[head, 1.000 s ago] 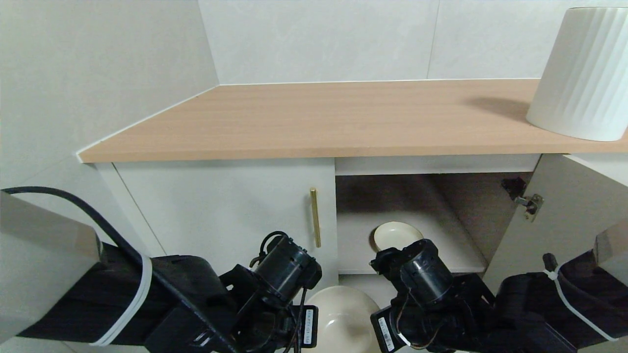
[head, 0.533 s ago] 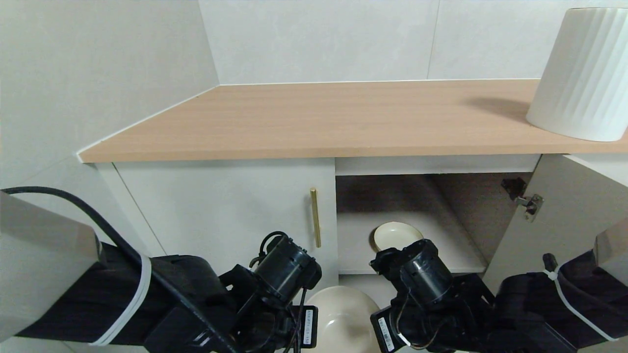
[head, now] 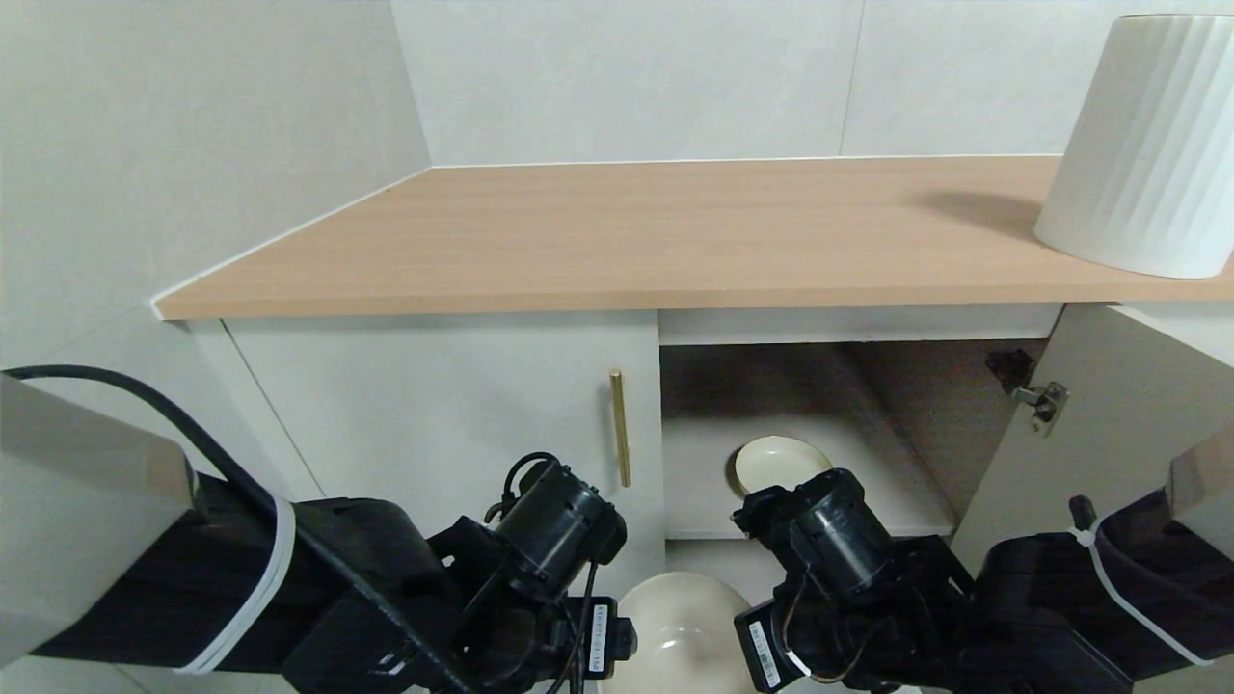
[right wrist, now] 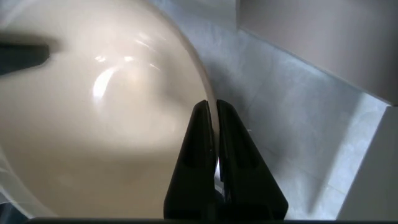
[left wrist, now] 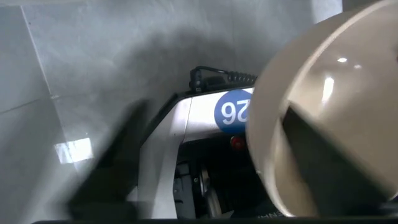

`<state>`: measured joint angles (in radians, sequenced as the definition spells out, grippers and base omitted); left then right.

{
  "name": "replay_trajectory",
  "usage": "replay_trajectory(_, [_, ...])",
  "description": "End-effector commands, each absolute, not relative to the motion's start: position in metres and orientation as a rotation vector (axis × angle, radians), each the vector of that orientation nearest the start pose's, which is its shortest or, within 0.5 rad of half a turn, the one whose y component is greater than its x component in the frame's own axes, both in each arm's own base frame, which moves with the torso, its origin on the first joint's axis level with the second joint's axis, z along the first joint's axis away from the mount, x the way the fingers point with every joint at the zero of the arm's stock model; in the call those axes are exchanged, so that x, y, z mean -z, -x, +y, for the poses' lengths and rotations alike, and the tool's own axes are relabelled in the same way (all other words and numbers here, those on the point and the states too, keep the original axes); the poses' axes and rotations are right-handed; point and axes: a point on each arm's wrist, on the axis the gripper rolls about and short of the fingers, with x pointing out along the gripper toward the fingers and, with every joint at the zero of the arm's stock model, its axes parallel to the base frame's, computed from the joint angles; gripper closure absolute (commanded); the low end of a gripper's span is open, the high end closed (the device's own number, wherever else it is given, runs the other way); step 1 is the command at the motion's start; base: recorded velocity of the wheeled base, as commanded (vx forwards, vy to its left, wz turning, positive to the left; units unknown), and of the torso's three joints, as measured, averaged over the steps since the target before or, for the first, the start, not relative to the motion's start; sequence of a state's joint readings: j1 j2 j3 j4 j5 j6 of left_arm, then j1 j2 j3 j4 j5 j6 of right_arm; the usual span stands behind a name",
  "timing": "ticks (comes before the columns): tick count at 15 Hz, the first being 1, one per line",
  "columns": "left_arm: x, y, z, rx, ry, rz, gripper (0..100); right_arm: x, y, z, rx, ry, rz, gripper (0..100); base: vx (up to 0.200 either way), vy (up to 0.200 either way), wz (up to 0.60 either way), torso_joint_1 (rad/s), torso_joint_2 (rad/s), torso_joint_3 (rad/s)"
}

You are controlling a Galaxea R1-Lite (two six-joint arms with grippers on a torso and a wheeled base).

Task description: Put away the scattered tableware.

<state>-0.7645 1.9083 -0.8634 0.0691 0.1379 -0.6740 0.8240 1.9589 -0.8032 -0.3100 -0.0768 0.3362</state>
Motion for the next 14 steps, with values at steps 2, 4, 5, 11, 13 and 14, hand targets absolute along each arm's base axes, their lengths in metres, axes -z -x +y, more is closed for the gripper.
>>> replay_trajectory(2, [-0.081, -0.217, -0.204, 0.198, 0.114, 1.124, 0, -0.072, -0.222, 0.233, -0.553, 0.066, 0.877, 100, 0.0, 0.0, 0.0, 0.0, 0.0, 0.0])
replay_trajectory(4, [-0.083, -0.216, -0.204, 0.201, 0.118, 1.118, 0, -0.068, -0.225, 0.231, -0.534, 0.068, 0.883, 100, 0.0, 0.0, 0.0, 0.0, 0.0, 0.0])
replay_trajectory(5, [-0.085, -0.216, -0.203, 0.203, 0.12, 1.114, 0, -0.066, -0.226, 0.229, -0.513, 0.075, 0.882, 100, 0.0, 0.0, 0.0, 0.0, 0.0, 0.0])
replay_trajectory(11, [-0.09, -0.215, -0.202, 0.209, 0.128, 1.102, 0, -0.053, -0.255, 0.197, -0.331, 0.073, 0.914, 100, 0.0, 0.0, 0.0, 0.0, 0.0, 0.0])
replay_trajectory(13, [-0.095, -0.214, -0.2, 0.216, 0.137, 1.089, 0, -0.048, -0.273, 0.184, -0.249, 0.04, 0.906, 100, 0.0, 0.0, 0.0, 0.0, 0.0, 0.0])
replay_trajectory(14, [-0.096, -0.213, -0.2, 0.216, 0.138, 1.087, 0, -0.049, -0.283, 0.179, -0.216, 0.0, 0.889, 100, 0.0, 0.0, 0.0, 0.0, 0.0, 0.0])
